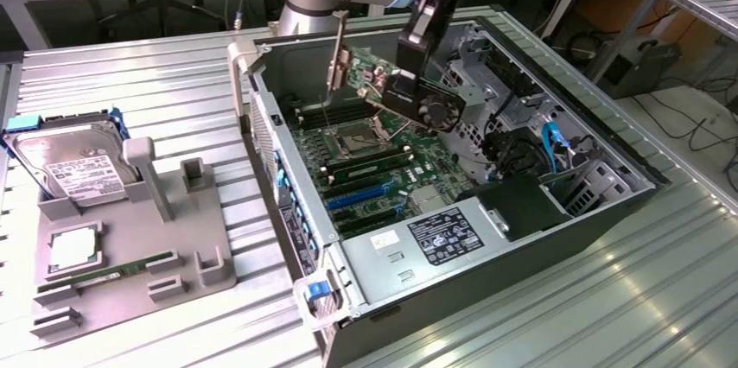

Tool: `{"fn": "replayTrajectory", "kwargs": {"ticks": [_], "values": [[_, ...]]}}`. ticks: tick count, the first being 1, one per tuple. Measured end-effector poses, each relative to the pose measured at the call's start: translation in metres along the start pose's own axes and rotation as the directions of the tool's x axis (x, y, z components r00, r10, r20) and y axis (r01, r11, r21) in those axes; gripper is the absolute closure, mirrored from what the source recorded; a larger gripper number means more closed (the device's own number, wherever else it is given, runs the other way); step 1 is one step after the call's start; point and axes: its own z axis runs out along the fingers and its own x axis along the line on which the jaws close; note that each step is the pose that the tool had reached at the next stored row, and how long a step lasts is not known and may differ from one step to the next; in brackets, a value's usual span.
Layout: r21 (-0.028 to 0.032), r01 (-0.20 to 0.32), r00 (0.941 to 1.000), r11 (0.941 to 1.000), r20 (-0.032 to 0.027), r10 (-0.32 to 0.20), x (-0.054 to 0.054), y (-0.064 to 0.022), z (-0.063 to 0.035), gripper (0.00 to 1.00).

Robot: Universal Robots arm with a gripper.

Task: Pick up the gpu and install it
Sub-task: 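Insert the gpu into the slot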

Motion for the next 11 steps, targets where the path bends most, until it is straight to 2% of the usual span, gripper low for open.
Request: {"fn": "replayTrajectory", "kwargs": {"ticks": [2, 6, 8, 11], "values": [[-0.0001, 0.041, 0.9991, 0.9991, -0.0014, -0.041, 0.0000, 0.0000, 0.0003, 0.74], [-0.0005, 0.129, 0.9916, 0.9916, -0.0043, -0.129, 0.0000, 0.0000, 0.0012, 0.74], [-0.0007, 0.166, 0.9861, 0.9862, -0.0054, -0.166, 0.0000, -0.0001, 0.0015, 0.74], [-0.0012, 0.226, 0.9742, 0.9742, -0.0074, -0.226, 0.0000, -0.0001, 0.0021, 0.74]]}}
